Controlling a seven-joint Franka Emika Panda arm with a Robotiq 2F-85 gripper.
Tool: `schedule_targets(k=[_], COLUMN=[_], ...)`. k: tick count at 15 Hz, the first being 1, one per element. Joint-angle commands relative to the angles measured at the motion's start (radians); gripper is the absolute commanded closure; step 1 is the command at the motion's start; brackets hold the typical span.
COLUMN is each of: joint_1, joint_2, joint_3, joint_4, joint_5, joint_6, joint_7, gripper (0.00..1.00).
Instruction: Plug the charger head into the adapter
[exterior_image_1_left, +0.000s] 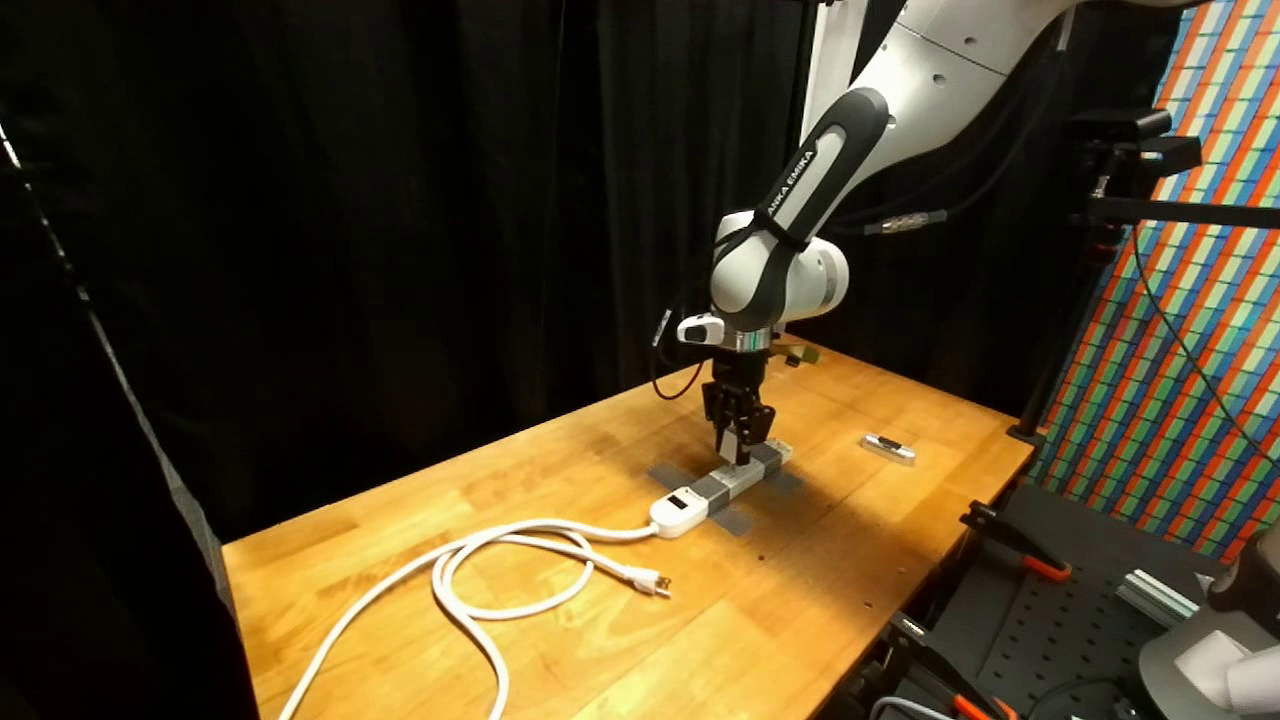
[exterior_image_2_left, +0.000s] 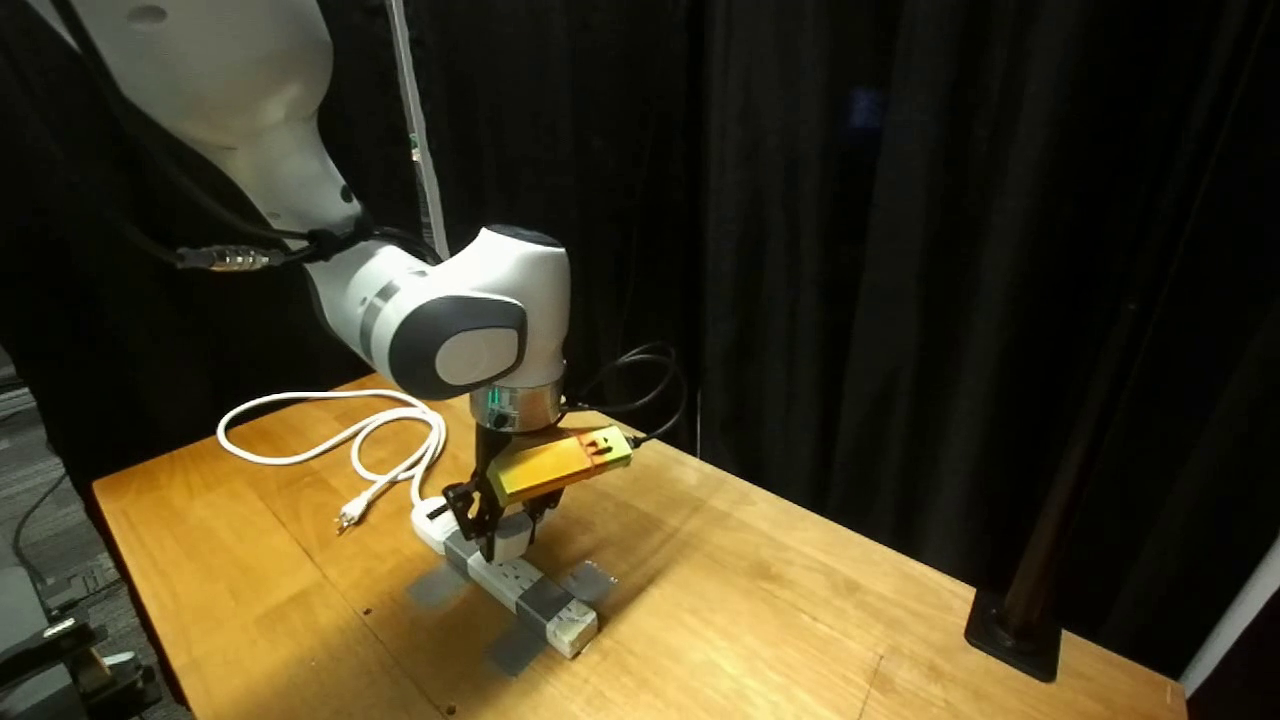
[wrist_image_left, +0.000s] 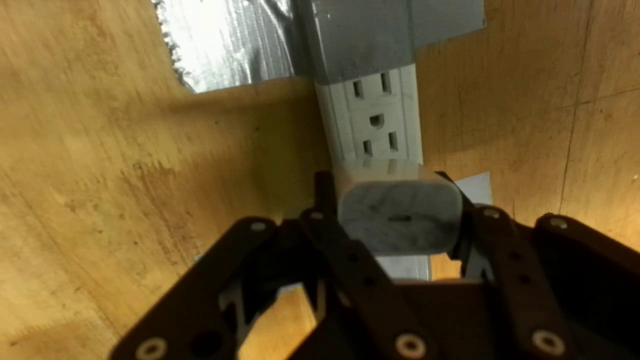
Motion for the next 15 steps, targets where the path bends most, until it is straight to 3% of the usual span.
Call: schedule_targets(k=[1,13,15], joint_1=[-0.009,-0.019,-0.026], joint_2=[-0.029,-0.027,-0.023], joint_3=[-0.011,-0.003,0.009], joint_4=[-0.02,-0.059,-0.073], joint_5=[-0.005,-0.002,0.008], joint_6=[-0.005,-0.044,0.001], joint_7=[-0.019,-0.101,-0.132], gripper=[0.77,0.77,0.77])
